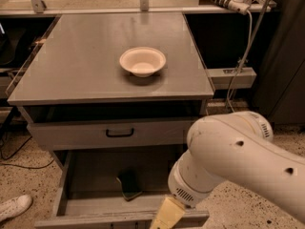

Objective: Pick sponge from middle drawer and place on counter

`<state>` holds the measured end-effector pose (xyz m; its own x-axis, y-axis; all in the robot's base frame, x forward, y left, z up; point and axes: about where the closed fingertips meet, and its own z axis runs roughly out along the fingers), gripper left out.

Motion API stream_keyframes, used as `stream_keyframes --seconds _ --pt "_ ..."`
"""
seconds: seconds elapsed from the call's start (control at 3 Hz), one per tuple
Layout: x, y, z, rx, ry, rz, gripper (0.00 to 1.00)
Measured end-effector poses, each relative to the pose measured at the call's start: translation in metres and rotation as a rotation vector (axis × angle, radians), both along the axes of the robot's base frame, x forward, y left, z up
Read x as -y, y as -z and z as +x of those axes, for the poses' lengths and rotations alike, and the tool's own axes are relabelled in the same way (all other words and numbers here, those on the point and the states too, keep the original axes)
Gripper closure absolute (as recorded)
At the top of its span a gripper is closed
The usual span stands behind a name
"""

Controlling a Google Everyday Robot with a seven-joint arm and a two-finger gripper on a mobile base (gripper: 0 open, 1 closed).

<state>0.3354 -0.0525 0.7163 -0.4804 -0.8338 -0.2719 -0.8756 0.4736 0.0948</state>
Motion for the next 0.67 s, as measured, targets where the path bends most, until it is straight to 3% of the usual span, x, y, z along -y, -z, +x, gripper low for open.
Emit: stream_keyframes --seconds 0.33,0.67 --pt "-0.0336 0.0292 0.0151 0.027 0.035 0.067 0.00" --pt "-0.0336 0.0293 0.0151 0.027 0.036 0.067 0.00"
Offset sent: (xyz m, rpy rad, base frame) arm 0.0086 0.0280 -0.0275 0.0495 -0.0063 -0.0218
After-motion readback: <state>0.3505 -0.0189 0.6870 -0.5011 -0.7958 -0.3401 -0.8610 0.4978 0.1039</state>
